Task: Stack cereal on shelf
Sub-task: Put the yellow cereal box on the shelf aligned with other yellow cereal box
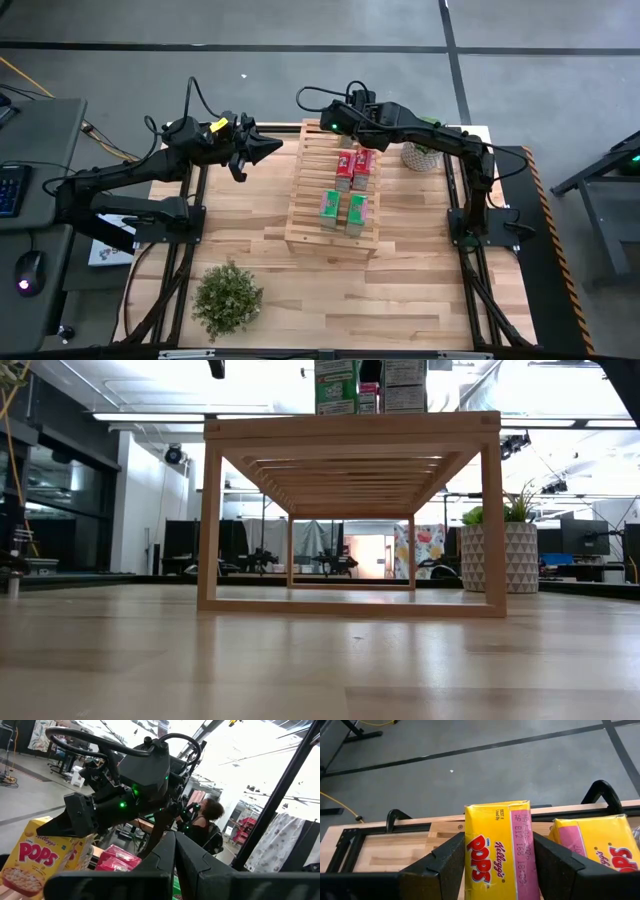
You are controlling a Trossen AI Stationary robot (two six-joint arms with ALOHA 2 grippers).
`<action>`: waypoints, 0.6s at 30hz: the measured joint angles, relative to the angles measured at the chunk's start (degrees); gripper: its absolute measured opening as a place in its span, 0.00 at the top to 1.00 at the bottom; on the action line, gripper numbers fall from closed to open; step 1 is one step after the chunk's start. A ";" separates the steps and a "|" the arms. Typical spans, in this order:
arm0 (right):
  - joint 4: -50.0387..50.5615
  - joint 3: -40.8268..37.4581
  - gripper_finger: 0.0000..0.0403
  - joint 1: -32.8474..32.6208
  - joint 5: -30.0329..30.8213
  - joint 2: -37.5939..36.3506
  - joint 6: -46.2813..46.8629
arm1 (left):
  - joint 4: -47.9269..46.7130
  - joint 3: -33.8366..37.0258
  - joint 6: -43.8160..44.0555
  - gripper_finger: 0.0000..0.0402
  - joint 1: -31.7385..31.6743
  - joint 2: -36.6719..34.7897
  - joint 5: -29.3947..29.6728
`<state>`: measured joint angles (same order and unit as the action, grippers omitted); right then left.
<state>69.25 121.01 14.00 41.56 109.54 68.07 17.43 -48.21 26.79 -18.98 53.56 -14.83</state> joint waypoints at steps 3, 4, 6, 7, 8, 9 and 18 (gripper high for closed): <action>0.00 -0.01 0.50 0.00 -0.02 0.00 -0.02 | 0.00 0.00 0.00 1.00 0.00 0.00 -0.01; 0.00 -0.02 0.50 0.00 -0.05 0.00 -0.06 | 0.00 0.00 0.00 1.00 0.00 0.00 0.00; 0.00 0.00 0.49 0.00 -0.24 0.00 -0.06 | 0.00 0.00 0.00 1.00 0.00 0.00 -0.02; 0.00 0.00 0.48 0.00 -0.44 0.00 -0.13 | -0.01 0.00 0.02 1.00 0.00 0.00 -0.02; -0.02 0.00 0.47 0.00 -0.79 0.00 -0.15 | 0.00 0.00 0.02 1.00 0.00 0.00 -0.02; 0.00 0.00 0.45 0.00 -1.12 0.00 -0.15 | 0.00 0.00 0.02 1.00 0.00 0.00 -0.02; -0.04 0.00 0.37 -0.13 -0.66 0.00 0.03 | -0.01 0.00 0.02 1.00 0.01 0.00 -0.04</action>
<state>69.21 121.01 13.87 40.91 109.54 68.10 17.42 -48.21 26.81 -18.98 53.56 -14.87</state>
